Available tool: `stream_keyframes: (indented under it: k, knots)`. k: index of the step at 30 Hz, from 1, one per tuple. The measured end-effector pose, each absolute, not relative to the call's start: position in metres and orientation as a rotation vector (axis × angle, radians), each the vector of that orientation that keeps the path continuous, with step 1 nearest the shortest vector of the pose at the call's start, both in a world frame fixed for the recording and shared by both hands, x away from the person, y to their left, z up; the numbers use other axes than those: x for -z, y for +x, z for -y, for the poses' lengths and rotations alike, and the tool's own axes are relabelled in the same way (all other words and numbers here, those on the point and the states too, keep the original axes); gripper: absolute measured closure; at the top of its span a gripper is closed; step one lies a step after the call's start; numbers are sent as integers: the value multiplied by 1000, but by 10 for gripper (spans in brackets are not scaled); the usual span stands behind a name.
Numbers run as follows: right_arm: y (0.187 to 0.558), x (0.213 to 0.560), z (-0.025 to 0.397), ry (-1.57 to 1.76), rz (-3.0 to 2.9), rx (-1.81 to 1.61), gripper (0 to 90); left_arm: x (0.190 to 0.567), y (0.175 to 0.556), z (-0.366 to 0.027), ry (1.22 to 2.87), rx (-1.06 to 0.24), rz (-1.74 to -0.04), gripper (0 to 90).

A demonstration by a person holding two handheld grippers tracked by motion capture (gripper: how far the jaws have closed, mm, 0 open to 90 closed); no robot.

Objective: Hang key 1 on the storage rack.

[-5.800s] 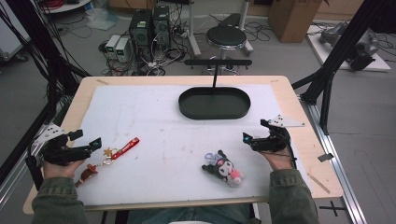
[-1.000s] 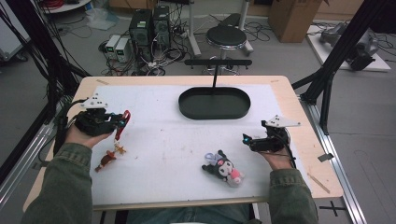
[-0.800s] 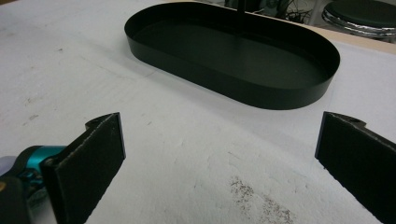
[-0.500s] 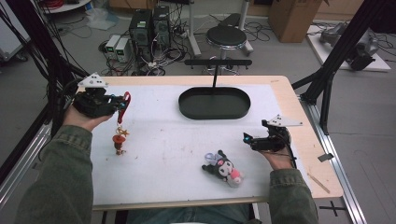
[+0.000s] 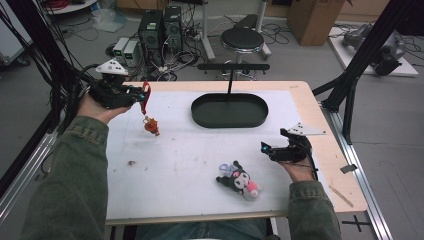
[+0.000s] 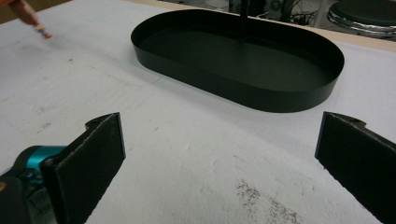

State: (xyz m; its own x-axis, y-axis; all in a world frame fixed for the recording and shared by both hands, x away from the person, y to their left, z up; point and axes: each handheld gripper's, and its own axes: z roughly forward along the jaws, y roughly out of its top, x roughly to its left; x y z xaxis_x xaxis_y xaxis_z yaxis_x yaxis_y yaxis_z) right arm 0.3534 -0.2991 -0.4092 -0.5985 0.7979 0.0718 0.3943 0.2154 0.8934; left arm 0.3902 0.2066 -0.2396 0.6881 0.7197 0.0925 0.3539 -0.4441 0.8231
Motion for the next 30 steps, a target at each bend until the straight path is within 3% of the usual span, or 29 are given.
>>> stream_keyframes:
  k: [18, 30]
  knots:
    - [355, 410, 299, 1099, -2100, -1382, 4, 213, 436, -139, 2080, -550, -712, 745]
    - [354, 410, 302, 1106, -2091, -1391, 4, 215, 468, -133, 2016, -569, -766, 746]
